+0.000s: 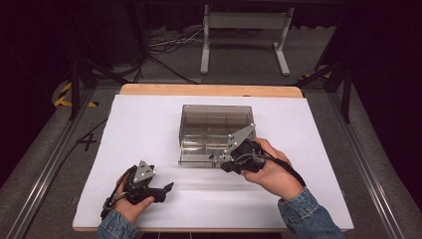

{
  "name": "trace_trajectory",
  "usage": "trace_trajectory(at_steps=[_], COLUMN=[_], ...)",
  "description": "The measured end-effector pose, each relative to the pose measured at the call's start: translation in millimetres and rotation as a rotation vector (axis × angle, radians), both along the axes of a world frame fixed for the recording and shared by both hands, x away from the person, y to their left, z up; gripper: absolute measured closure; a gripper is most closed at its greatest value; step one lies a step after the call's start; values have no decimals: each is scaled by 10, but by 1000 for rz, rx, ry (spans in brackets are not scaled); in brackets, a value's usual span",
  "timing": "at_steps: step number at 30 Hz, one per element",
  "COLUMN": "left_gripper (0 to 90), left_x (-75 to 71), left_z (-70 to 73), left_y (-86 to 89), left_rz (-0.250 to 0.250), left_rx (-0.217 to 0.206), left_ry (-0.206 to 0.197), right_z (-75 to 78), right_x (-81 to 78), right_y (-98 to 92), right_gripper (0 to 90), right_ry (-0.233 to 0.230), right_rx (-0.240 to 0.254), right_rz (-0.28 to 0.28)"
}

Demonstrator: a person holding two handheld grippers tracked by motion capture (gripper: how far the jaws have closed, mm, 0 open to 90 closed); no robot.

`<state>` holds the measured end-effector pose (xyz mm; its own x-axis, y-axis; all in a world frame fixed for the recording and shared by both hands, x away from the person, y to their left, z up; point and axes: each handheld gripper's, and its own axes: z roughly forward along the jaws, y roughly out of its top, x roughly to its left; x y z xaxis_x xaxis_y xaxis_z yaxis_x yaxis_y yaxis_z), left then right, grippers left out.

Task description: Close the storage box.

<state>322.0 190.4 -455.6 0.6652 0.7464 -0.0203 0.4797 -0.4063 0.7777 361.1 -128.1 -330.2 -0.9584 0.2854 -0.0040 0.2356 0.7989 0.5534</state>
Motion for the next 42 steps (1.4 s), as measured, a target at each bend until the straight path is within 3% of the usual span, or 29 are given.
trace_trajectory(at_steps=[4, 10, 25, 42], left_gripper=[111, 111, 111, 111], left_x=[5, 5, 5, 7], left_z=[-3, 0, -3, -4], left_y=[-9, -6, -16, -19], left_rz=[-5, -4, -6, -10], left_rx=[5, 2, 0, 7], left_ry=[-1, -1, 5, 4], right_z=[-17, -107, -282, -349], right_x=[-9, 0, 53, 127], right_y=[-7, -31, 37, 51], right_gripper=[900, 900, 900, 900], right_ry=[-11, 35, 76, 10], right_rx=[0, 12, -98, -132], right_rz=[12, 14, 20, -44])
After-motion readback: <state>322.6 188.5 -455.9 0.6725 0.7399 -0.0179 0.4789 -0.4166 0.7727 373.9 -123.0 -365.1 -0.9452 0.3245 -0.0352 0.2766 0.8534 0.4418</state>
